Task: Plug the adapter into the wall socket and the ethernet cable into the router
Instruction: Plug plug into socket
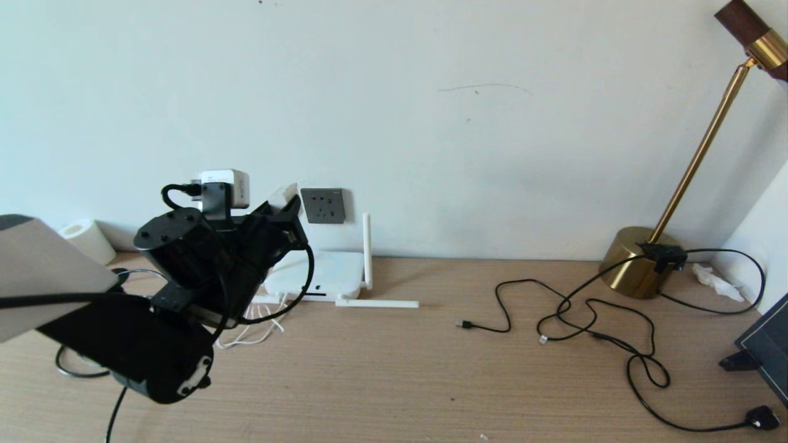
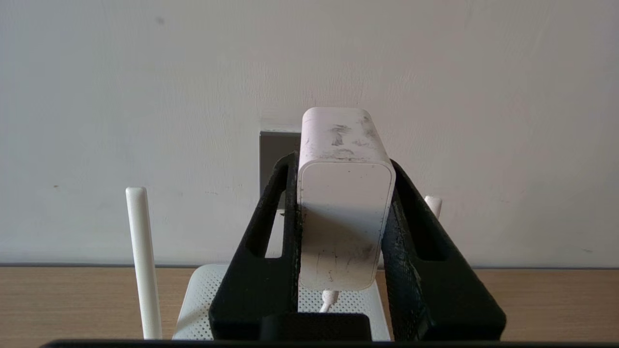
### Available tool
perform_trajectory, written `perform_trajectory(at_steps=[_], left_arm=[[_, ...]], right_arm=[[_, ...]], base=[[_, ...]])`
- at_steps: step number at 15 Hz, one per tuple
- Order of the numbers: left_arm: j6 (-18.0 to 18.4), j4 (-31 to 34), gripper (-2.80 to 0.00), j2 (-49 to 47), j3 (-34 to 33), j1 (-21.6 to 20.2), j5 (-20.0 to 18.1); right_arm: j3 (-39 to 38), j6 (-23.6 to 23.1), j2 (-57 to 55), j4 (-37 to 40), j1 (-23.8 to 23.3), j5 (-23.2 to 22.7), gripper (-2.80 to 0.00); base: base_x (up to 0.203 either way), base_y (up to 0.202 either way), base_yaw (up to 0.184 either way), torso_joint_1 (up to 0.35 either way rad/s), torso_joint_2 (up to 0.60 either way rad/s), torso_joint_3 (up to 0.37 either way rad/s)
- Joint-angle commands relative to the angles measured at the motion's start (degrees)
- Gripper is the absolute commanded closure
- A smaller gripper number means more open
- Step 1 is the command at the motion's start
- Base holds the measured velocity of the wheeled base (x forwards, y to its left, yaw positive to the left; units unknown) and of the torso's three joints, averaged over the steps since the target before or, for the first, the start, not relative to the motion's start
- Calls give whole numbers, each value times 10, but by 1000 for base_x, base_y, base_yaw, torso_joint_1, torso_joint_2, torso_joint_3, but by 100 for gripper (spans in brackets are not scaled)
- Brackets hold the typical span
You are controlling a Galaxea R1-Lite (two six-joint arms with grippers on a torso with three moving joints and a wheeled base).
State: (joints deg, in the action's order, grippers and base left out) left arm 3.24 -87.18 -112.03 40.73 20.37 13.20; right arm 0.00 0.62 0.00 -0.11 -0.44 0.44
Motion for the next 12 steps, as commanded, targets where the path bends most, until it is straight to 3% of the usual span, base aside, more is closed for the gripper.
perform_trajectory(at_steps=[1, 12], left_arm=[[1, -5, 0, -9, 2, -1, 1], [26, -5, 0, -43, 12, -16, -22]], right_arm=[[0, 0, -1, -1, 0, 0, 0], [0, 0, -1, -1, 0, 0, 0]], base=[[0, 0, 0, 0, 0, 0], [0, 0, 0, 0, 0, 0]])
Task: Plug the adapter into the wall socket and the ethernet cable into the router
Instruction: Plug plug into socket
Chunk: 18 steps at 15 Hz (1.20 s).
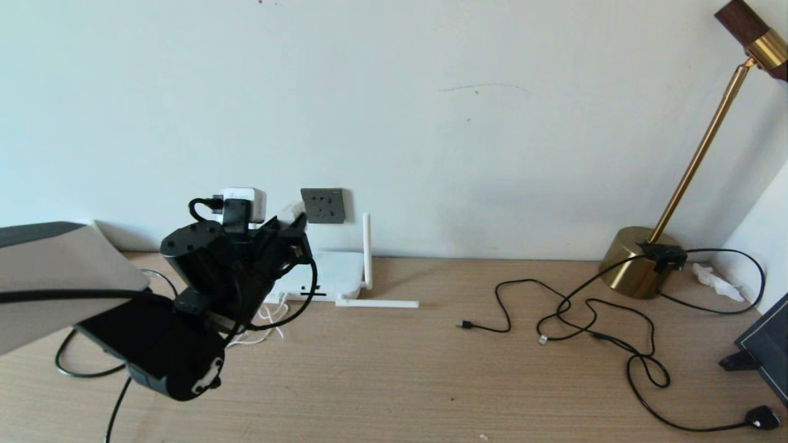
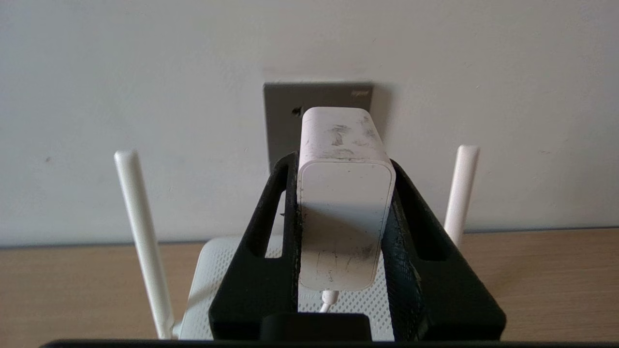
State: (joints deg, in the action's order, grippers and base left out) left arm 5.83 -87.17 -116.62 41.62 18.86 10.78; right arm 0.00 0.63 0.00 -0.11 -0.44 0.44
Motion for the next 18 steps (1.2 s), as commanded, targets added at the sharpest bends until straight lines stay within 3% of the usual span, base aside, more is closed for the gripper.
perform_trajectory(at_steps=[1, 6, 15, 18], left_arm=[[3, -5, 0, 2, 15, -5, -18], [6, 20, 0, 38, 18, -7, -42], [8, 3, 0, 44, -41, -6, -34], [7, -5, 0, 40, -71, -6, -15]], right_arm=[[0, 0, -1, -1, 0, 0, 0], [0, 0, -1, 0, 0, 0, 0], [0, 0, -1, -1, 0, 0, 0], [0, 0, 0, 0, 0, 0, 0]], base=[[0, 0, 0, 0, 0, 0], [0, 0, 0, 0, 0, 0], [0, 0, 0, 0, 0, 0], [0, 0, 0, 0, 0, 0]])
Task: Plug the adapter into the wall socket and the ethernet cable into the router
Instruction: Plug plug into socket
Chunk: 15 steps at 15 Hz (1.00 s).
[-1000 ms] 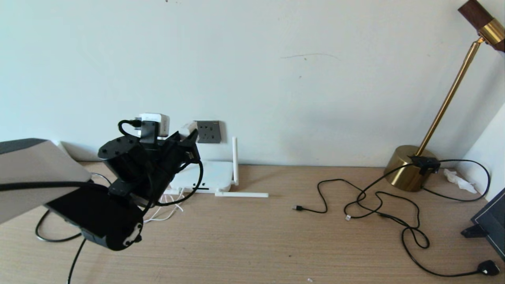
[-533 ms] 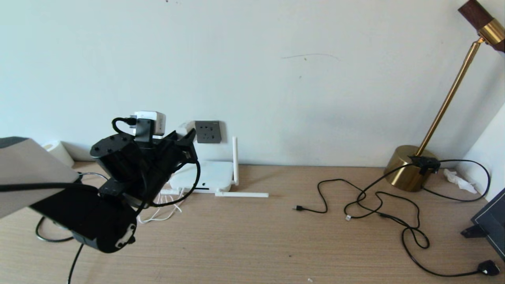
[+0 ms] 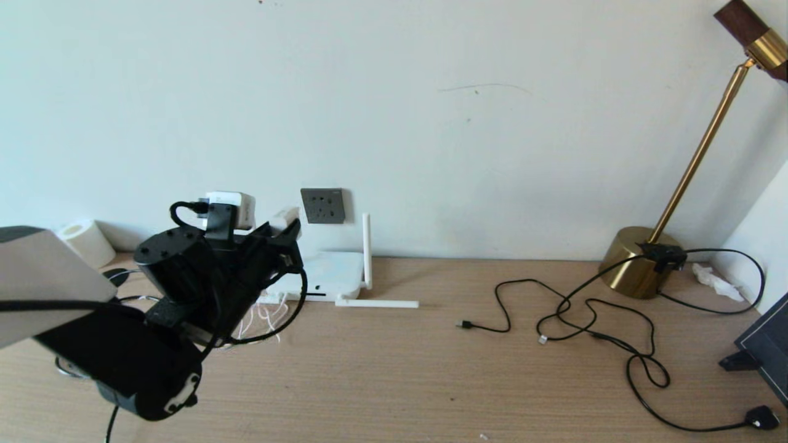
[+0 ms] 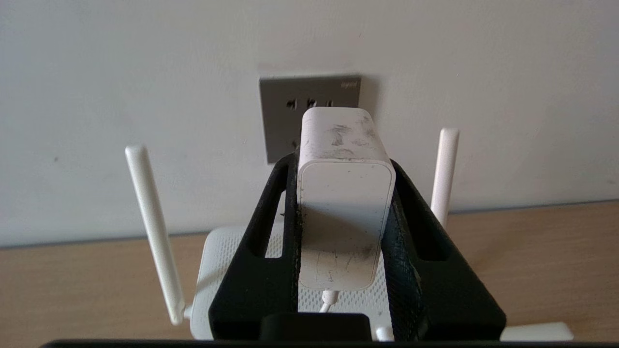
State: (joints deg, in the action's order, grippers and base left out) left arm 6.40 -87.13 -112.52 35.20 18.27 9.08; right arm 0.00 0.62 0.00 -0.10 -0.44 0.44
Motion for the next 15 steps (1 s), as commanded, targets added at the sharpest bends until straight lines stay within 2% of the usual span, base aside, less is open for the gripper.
perform_trajectory(at_steps=[1, 3, 5, 7, 11, 12, 15], left_arm=[[-3, -5, 0, -1, -17, -1, 2], [-10, -5, 0, 6, -47, -5, 0], [-16, -5, 0, 3, -40, -27, -4], [-37, -5, 0, -9, -39, -28, -2], [-19, -5, 0, -30, 21, -23, -3], [-6, -5, 0, -22, 19, -20, -1], [-3, -5, 0, -3, -22, -17, 1]], right_arm=[[0, 0, -1, 0, 0, 0, 0], [0, 0, -1, -1, 0, 0, 0], [0, 0, -1, 0, 0, 0, 0], [0, 0, -1, 0, 0, 0, 0], [0, 0, -1, -1, 0, 0, 0], [0, 0, -1, -1, 0, 0, 0], [0, 0, -1, -1, 0, 0, 0]], base=[[0, 0, 0, 0, 0, 0], [0, 0, 0, 0, 0, 0], [0, 0, 0, 0, 0, 0], [0, 0, 0, 0, 0, 0], [0, 0, 0, 0, 0, 0], [0, 0, 0, 0, 0, 0], [0, 0, 0, 0, 0, 0]])
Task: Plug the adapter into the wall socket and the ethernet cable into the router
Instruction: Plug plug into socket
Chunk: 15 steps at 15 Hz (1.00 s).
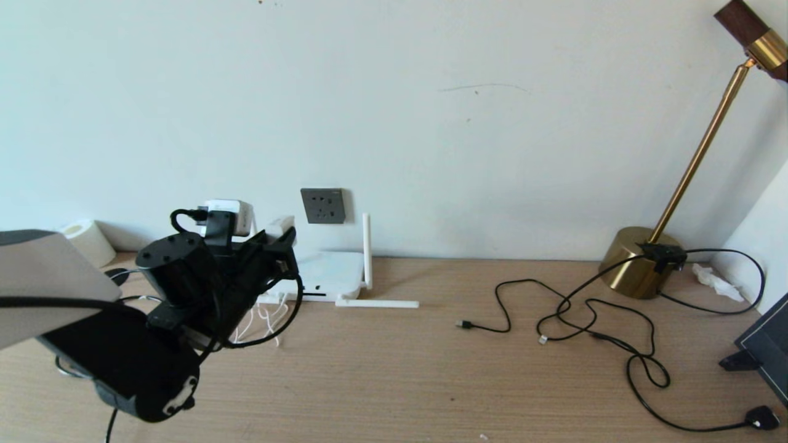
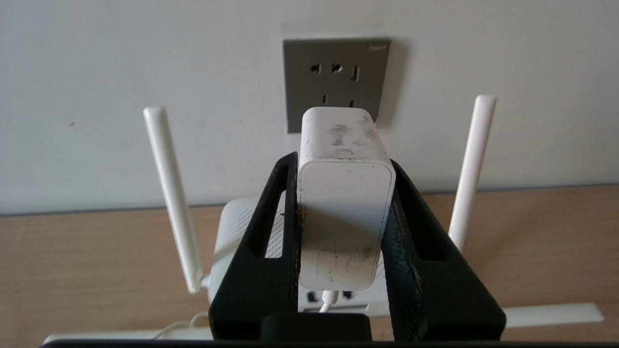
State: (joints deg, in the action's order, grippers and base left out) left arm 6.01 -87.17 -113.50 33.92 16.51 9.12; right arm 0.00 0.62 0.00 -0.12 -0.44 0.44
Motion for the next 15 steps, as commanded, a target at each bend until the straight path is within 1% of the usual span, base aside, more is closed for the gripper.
perform_trajectory(at_steps=[1, 3, 5, 7, 10, 12, 14, 15], left_arm=[[1, -5, 0, 18, -20, 1, 0], [1, -5, 0, 38, -26, 4, 1], [2, -5, 0, 58, -52, 10, 1], [7, -5, 0, 80, -63, 11, 5], [7, -5, 0, 100, -128, 6, 14], [8, -5, 0, 113, -125, -4, 16], [5, -5, 0, 120, -132, -3, 36], [4, -5, 0, 120, -130, -4, 40]], right_arm=[[0, 0, -1, 0, 0, 0, 0], [0, 0, -1, -1, 0, 0, 0], [0, 0, 0, 0, 0, 0, 0], [0, 0, -1, 0, 0, 0, 0], [0, 0, -1, 0, 0, 0, 0], [0, 0, -1, 0, 0, 0, 0], [0, 0, -1, -1, 0, 0, 0], [0, 0, -1, -1, 0, 0, 0]], base=[[0, 0, 0, 0, 0, 0], [0, 0, 0, 0, 0, 0], [0, 0, 0, 0, 0, 0], [0, 0, 0, 0, 0, 0], [0, 0, 0, 0, 0, 0], [0, 0, 0, 0, 0, 0], [0, 0, 0, 0, 0, 0], [0, 0, 0, 0, 0, 0]])
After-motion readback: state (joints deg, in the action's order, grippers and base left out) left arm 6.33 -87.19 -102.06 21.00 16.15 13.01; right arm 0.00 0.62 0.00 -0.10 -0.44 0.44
